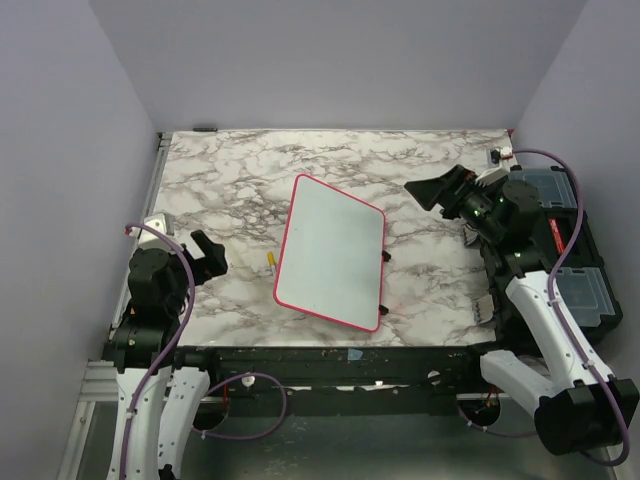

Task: Write a sentence on the whiteboard
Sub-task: Pick up the whiteboard marker from the center of the board.

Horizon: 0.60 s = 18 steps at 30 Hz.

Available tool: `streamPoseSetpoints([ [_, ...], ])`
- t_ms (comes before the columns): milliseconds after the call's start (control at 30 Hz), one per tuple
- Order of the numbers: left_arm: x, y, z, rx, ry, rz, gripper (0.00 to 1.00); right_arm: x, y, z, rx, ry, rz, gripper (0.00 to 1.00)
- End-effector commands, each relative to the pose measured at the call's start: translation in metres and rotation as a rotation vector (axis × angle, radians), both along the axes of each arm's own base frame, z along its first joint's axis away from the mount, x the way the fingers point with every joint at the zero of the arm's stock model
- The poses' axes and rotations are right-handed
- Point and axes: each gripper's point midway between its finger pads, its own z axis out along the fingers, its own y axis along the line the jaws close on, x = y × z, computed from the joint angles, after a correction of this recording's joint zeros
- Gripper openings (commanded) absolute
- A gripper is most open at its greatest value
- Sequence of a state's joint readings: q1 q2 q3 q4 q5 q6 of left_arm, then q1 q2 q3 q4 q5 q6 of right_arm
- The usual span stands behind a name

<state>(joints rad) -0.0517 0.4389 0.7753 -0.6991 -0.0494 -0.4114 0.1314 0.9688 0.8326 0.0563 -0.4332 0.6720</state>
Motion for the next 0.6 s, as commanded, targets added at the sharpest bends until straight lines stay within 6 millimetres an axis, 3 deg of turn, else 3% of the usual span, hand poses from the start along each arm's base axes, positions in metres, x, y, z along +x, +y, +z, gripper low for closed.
streamPoseSetpoints([
  [0, -0.003, -0.007, -0.002, -0.007, 0.005, -0.045, 0.97, -0.006, -0.001, -0.011, -0.006, 0.070, -0.001, 1.00],
  [567, 0.002, -0.010, -0.020, -0.051, 0.122, -0.021, 0.86, -0.010, -0.027, -0.032, -0.217, 0.249, -0.138, 1.00],
])
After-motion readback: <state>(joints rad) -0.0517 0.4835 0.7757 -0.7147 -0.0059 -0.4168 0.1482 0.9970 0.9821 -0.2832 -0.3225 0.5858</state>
